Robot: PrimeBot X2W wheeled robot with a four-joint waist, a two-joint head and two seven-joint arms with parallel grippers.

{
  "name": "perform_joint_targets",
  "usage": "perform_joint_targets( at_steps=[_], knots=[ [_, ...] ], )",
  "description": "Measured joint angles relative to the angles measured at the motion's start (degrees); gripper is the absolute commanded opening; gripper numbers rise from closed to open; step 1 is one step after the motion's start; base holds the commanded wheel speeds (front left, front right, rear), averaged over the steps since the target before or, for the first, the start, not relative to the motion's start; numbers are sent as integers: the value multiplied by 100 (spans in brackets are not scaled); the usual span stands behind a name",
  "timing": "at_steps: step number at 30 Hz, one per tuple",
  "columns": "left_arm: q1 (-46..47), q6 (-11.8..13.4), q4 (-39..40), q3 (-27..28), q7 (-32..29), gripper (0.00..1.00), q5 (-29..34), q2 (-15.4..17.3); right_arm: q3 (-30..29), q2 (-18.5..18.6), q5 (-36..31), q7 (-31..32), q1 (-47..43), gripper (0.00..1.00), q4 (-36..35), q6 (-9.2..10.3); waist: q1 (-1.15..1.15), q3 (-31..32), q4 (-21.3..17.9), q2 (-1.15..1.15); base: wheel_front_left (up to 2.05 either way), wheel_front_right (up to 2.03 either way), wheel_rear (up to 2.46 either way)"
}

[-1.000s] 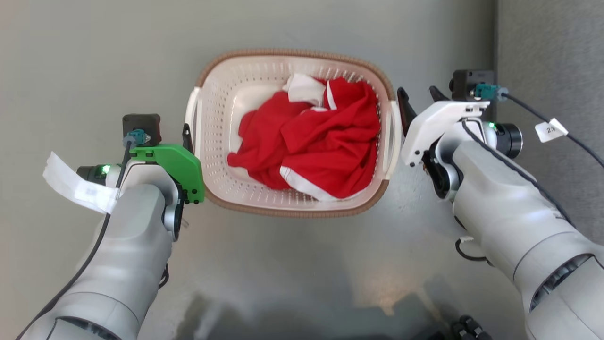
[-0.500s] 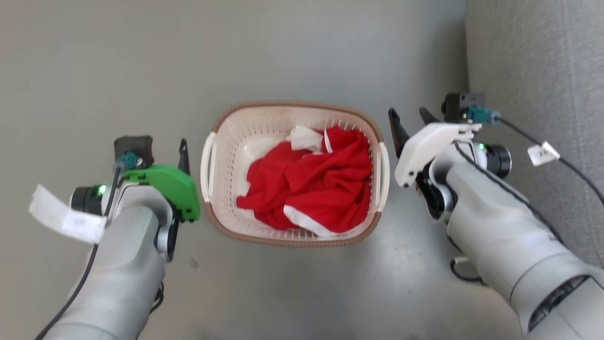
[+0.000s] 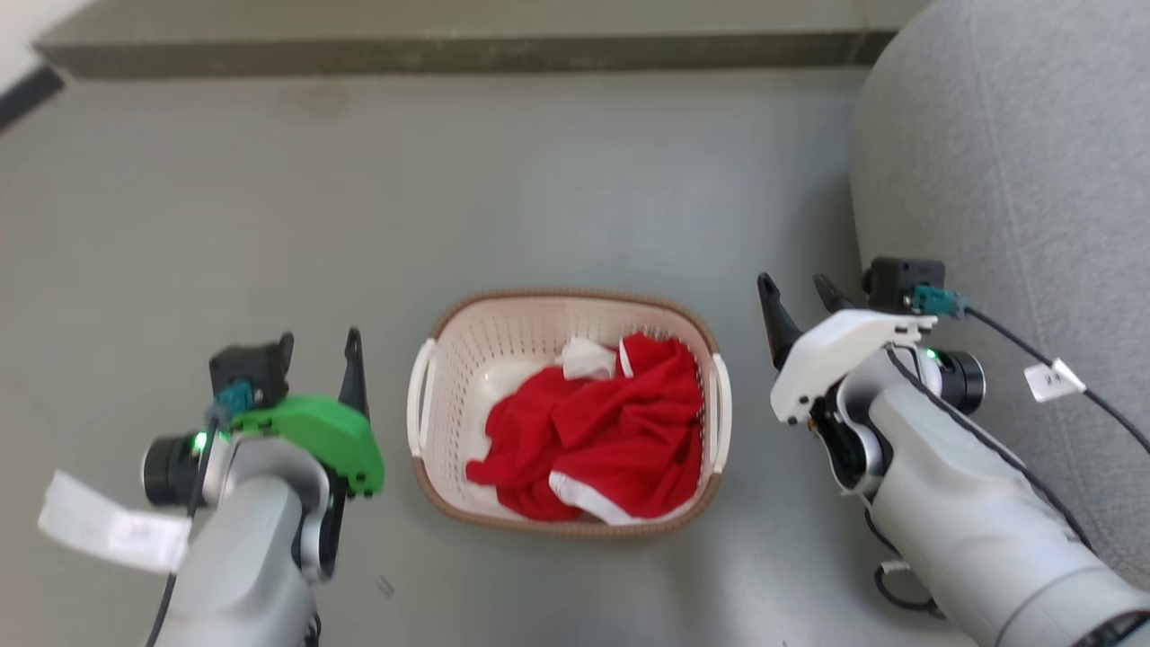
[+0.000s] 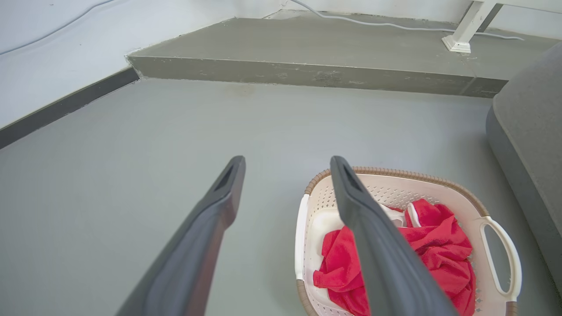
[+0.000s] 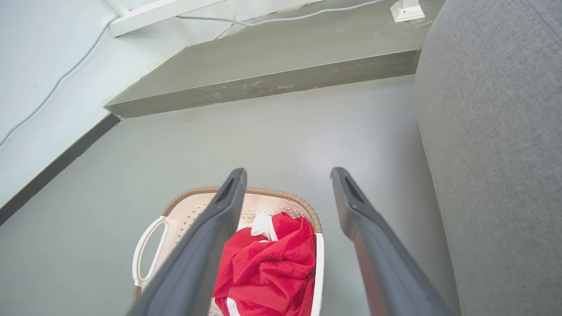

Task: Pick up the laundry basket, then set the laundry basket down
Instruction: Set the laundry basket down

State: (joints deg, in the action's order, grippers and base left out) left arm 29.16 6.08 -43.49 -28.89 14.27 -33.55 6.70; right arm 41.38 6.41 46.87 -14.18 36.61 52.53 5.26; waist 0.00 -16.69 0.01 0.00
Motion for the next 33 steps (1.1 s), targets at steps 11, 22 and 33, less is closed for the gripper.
perform_joint_targets(
  at_steps=[11,22,33],
  knots=[
    [-1249,9,1230,573,0,100,415,13,-617,89,-549,0,-1070,100,-968,93,0,889,15,0,0,0,0],
    [-2252,58,2242,983,1,100,920,37,-1116,101,-1106,-10,-2062,100,-1841,151,0,1560,26,0,0,0,0],
    [-2860,75,2836,1318,15,100,1181,40,-1521,102,-1529,-16,-2733,100,-2481,186,0,1700,-12,0,0,0,0]
  ],
)
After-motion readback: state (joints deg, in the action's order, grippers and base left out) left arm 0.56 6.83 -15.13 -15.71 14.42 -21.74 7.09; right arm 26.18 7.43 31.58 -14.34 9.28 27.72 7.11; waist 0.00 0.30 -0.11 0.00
